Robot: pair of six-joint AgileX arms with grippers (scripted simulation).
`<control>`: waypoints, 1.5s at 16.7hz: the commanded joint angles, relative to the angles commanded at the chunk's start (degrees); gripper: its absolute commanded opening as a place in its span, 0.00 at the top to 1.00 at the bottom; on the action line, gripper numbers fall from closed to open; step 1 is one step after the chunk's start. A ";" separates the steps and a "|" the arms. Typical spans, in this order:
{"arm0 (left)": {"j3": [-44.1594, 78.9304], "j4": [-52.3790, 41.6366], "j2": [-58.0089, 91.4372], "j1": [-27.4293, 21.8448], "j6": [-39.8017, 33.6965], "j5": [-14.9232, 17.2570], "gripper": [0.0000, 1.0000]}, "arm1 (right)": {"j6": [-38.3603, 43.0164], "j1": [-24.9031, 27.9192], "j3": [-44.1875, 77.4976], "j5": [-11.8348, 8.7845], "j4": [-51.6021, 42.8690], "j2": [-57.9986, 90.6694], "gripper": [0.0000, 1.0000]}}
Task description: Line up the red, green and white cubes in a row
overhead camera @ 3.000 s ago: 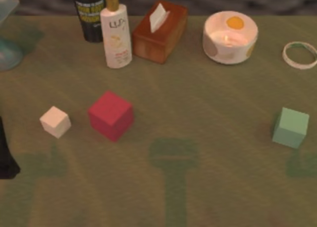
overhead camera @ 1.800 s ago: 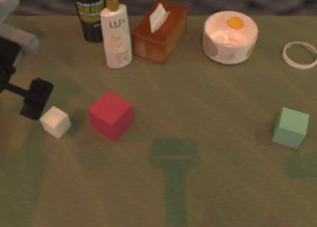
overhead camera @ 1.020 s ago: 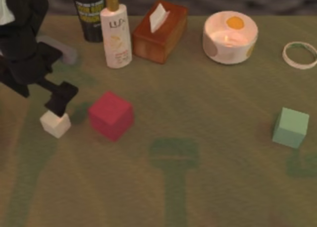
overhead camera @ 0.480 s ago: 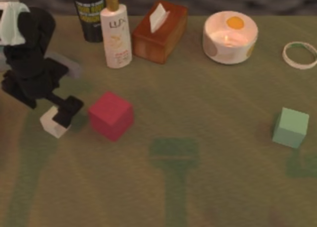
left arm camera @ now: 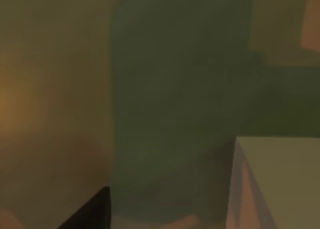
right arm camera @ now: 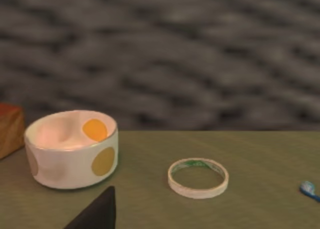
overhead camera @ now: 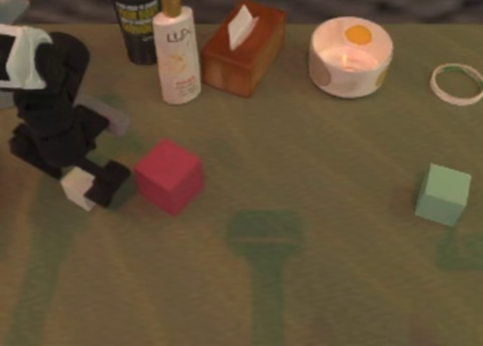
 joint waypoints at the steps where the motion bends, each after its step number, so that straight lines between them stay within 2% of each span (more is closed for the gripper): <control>1: 0.00 0.00 0.00 0.00 0.00 0.00 0.08 | 0.00 0.00 0.00 0.00 0.00 0.00 0.00; 13: 0.00 0.00 0.00 0.00 0.00 0.00 0.98 | 0.00 0.00 0.00 0.00 0.00 0.00 0.00; 21: 0.00 0.00 0.00 0.00 0.00 0.00 1.00 | 0.00 0.00 0.00 0.00 0.00 0.00 0.00; 25: 2.05 -3.45 -3.06 0.23 -0.43 0.74 1.00 | 0.00 0.00 0.00 0.00 0.00 0.00 0.00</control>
